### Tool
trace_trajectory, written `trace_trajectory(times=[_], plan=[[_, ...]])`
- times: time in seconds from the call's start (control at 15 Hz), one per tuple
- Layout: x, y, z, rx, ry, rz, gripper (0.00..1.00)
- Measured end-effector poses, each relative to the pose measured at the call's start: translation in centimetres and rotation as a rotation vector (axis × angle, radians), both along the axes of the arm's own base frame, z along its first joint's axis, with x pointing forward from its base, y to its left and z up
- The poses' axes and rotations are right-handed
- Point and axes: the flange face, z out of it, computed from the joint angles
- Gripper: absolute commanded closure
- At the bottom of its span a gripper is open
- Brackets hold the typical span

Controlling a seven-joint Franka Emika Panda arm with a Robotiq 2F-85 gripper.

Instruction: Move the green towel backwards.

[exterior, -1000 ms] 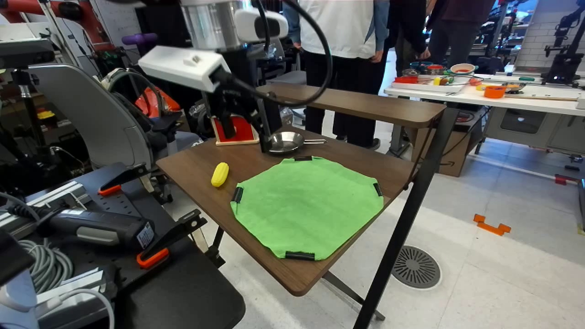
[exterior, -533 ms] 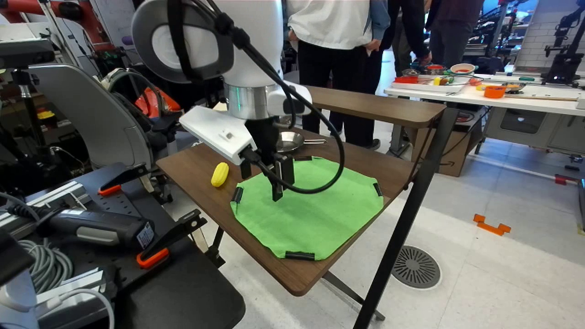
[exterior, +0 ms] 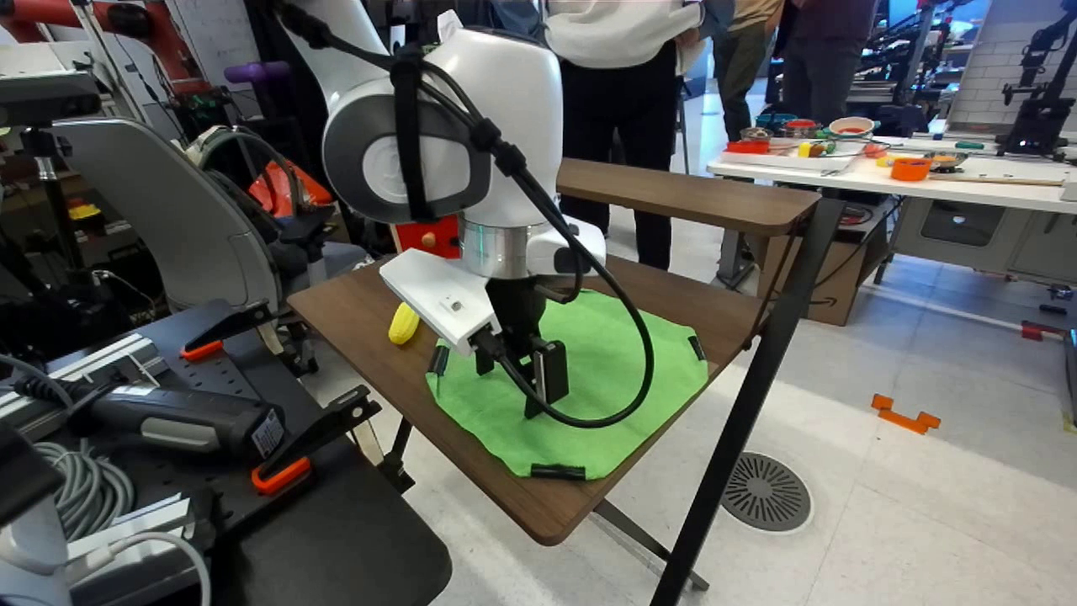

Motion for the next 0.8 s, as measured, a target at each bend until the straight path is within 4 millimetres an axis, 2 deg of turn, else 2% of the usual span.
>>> trace_trajectory(times=[0.53,0.8], plan=[[3.1,-0.6,-0.5,-0.053,0.016,-0.094,0.00],[4.9,-1.2,-1.6,-0.060,0.051,-0.121,0.00]])
